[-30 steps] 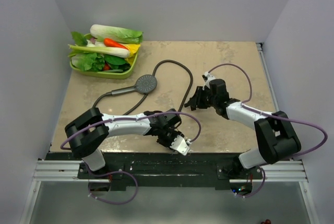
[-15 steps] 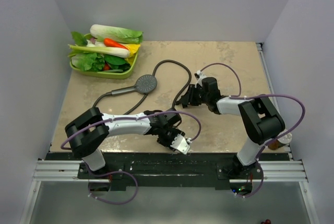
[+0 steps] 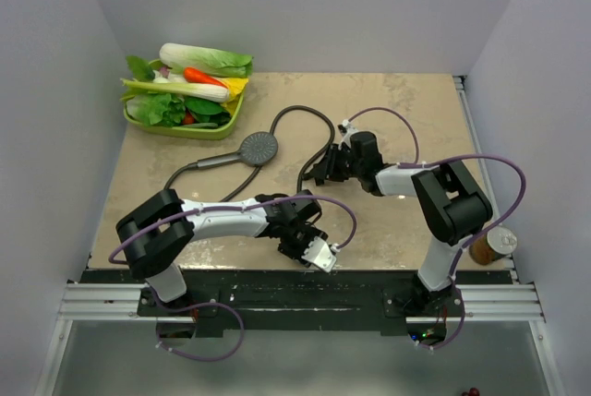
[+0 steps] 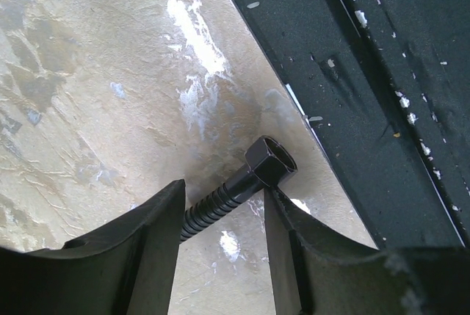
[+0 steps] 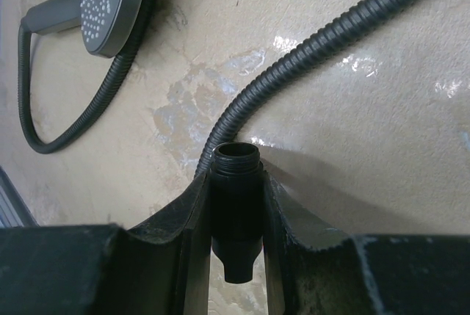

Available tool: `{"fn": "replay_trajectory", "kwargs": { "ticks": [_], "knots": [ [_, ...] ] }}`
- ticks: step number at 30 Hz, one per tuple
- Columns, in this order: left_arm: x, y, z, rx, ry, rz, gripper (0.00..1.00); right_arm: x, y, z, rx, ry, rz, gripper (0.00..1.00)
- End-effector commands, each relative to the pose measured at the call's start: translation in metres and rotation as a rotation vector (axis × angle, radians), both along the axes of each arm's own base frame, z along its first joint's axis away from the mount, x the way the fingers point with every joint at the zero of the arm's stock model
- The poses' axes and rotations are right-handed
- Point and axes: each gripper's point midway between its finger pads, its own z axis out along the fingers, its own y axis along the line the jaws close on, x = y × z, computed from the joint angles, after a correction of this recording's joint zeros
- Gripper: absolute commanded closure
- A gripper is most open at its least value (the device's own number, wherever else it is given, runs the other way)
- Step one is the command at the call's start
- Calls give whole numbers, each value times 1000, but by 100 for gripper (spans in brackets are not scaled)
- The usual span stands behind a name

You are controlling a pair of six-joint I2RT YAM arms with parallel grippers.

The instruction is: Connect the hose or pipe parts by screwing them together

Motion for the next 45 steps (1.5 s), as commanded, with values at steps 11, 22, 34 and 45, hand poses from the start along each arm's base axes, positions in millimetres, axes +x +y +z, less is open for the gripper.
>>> {"fn": "replay_trajectory", "kwargs": {
  "ticks": [11,22,34,45],
  "knots": [
    [-25,37,-20,142,61,-126,46,-6,12,-26,-35,81,26,100],
    [-20,20,-20,110,42,-149,47,-12,13,-31,-35,91,31,100],
    [-24,3,-17,99,-8,-277,55,-15,15,-32,-27,93,37,100],
    [-25,19,-25,143,-22,-299,58,-17,15,-30,-23,88,41,100]
  ]
}}
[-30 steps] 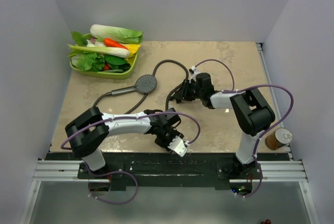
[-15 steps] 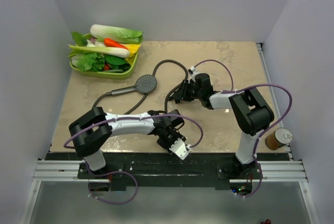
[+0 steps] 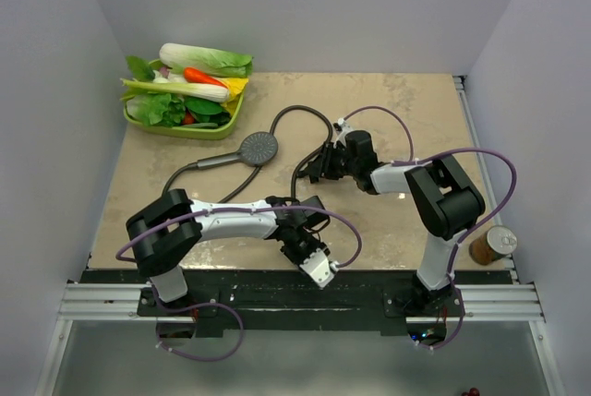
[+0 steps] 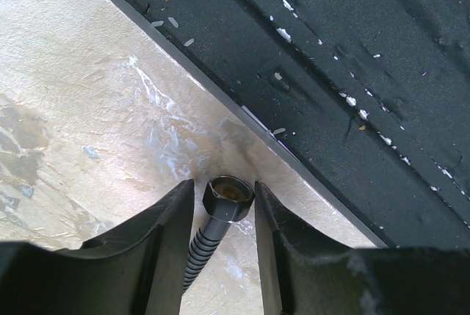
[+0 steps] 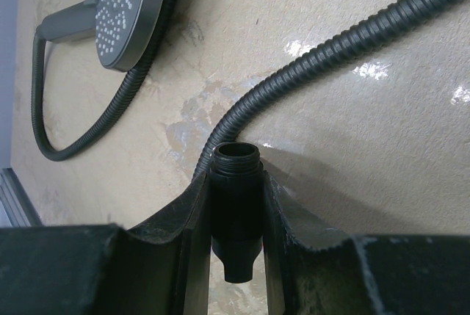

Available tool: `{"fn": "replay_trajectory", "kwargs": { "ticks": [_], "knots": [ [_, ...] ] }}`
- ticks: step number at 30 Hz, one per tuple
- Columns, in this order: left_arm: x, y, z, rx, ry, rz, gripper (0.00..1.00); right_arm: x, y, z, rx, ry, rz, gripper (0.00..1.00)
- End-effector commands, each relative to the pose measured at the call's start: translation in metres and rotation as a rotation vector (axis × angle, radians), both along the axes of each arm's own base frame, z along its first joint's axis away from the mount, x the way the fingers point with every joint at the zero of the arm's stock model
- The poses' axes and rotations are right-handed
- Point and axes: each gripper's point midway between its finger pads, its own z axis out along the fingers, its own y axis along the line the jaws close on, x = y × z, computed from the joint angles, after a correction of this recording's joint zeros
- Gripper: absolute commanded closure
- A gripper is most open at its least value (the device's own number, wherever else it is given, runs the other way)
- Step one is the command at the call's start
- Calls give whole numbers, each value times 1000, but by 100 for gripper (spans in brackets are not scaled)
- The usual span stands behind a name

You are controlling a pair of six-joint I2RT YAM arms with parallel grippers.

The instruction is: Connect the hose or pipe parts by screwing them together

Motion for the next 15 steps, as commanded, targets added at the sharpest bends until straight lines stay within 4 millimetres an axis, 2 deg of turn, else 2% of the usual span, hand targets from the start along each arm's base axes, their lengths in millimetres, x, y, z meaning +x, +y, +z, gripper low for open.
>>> {"fn": "replay_trajectory", "kwargs": {
  "ticks": [1,4,6,10,15],
  "knots": [
    [-4,24,-22,96,-11,-39,59,-26,-3,-29,-57,91,27,100],
    [-5,22,-21,96,-2,-39,60,-27,-3,-30,-58,96,29,100],
    [-5,22,-21,100,0,-39,54,-28,-3,-29,-58,93,31,100],
    [-3,30,-22,120,-28,-63,48,-28,-4,-29,-61,92,30,100],
    [-1,40,-26,139,-53,-88,47,-29,-4,-29,-59,94,32,100]
  ]
}}
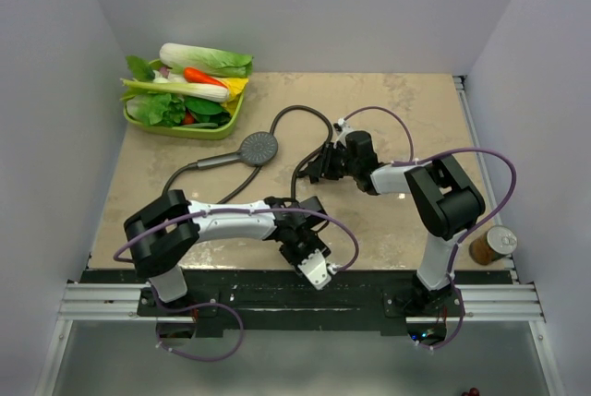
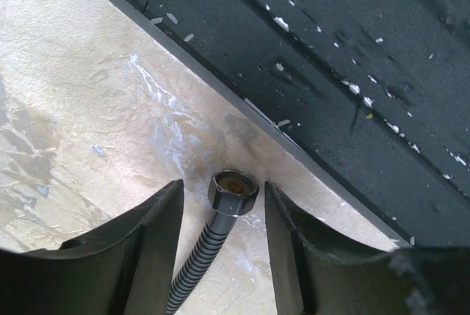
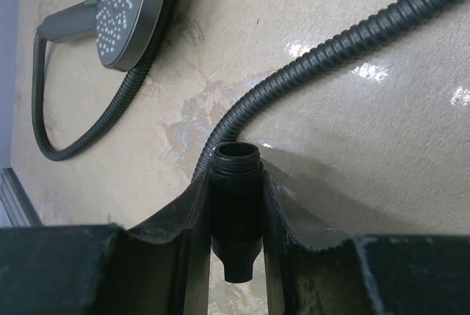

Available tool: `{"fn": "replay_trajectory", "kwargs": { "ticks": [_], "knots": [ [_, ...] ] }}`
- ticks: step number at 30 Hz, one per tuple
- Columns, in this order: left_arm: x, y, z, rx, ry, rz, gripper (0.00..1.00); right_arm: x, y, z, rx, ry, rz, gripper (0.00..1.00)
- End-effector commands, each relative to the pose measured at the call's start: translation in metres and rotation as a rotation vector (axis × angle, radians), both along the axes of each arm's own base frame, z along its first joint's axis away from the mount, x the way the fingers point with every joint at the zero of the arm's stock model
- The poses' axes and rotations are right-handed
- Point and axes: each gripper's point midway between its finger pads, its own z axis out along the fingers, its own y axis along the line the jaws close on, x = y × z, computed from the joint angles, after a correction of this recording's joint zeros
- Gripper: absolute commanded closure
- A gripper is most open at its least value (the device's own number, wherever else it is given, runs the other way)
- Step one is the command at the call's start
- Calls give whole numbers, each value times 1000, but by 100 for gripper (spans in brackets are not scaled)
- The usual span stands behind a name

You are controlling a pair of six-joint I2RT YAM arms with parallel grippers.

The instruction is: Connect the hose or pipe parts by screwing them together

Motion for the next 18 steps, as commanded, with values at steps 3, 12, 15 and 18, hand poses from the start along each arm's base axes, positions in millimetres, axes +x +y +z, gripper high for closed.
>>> {"fn": "replay_trajectory", "kwargs": {
  "ticks": [3,12,15,18],
  "knots": [
    [-2,45,-30,163,-31,-48,47,-29,-4,-28,-61,97,32,100],
    [4,37,-30,145,-38,-38,50,-30,-5,-27,-58,95,29,100],
    [5,35,-30,142,-41,-40,54,-31,-5,-27,-55,96,29,100],
    [4,32,-28,132,-34,-37,58,-31,-4,-28,-52,98,30,100]
  ]
}}
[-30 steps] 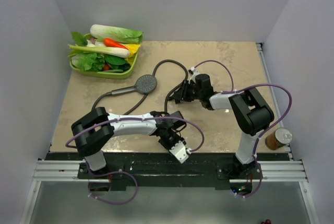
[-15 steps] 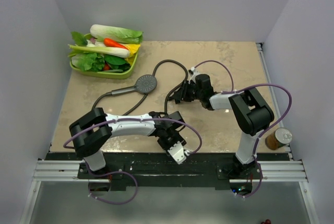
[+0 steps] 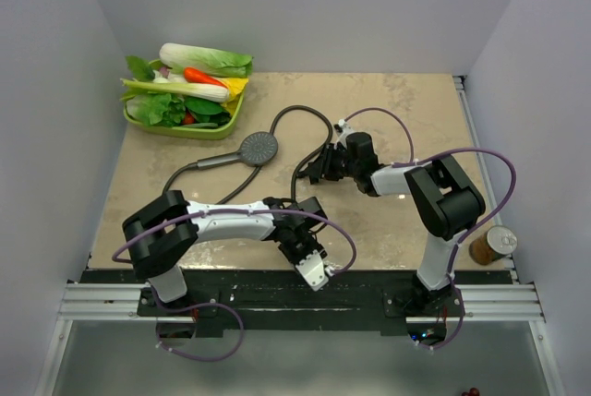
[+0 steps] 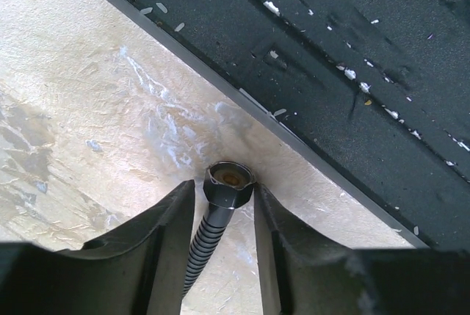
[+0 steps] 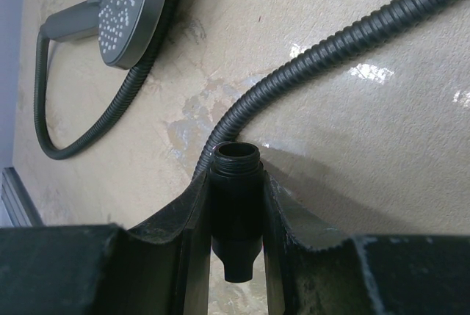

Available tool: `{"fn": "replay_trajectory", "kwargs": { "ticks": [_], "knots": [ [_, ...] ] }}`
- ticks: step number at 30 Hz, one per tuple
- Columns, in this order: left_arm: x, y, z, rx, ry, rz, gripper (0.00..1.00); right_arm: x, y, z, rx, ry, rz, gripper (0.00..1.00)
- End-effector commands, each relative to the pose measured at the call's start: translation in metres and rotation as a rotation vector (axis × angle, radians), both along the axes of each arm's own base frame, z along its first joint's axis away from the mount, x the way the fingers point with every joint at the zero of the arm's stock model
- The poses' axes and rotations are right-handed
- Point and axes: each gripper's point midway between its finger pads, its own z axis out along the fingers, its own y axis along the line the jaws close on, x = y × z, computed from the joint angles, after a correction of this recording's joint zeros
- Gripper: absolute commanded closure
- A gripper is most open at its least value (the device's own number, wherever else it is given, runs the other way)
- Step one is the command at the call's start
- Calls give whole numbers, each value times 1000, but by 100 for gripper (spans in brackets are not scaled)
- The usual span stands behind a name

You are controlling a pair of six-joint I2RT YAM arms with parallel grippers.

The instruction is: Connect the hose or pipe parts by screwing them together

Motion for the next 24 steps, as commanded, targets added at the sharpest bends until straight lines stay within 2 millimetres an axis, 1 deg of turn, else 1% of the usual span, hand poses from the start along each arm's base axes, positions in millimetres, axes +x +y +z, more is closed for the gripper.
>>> {"fn": "replay_trajectory", "kwargs": {
  "ticks": [1,4,8,12,14,15,16,18,19,21,22,23,24],
  "knots": [
    [0,26,-28,125,7,-1,59,-30,-5,-27,-60,104,28,100],
    [0,22,-28,120,16,2,63,-30,-4,-27,-55,107,28,100],
    [-5,14,-28,109,30,-7,66,-31,-4,-28,-56,111,30,100],
    [-7,16,-30,117,34,-12,67,-32,-4,-31,-63,117,32,100],
    [-9,16,-31,123,42,-13,71,-32,-4,-31,-63,117,32,100],
    [-10,17,-31,124,47,-9,73,-31,-4,-30,-61,117,29,100],
    [-11,18,-32,131,53,-4,81,-31,-4,-31,-61,119,30,100],
    [-11,19,-32,135,60,14,91,-31,-4,-29,-62,117,33,100],
    [-9,20,-31,140,55,29,100,-30,-3,-23,-61,105,38,100],
    [-6,23,-28,151,76,101,100,-29,-9,-15,-74,91,26,100],
    [2,24,-20,133,110,183,100,-28,-13,-12,-87,79,25,100],
    [11,20,-11,108,120,237,100,-26,-14,8,-80,34,24,100],
    [18,21,-4,93,133,296,100,-29,-24,9,-101,38,5,100]
  ]
}}
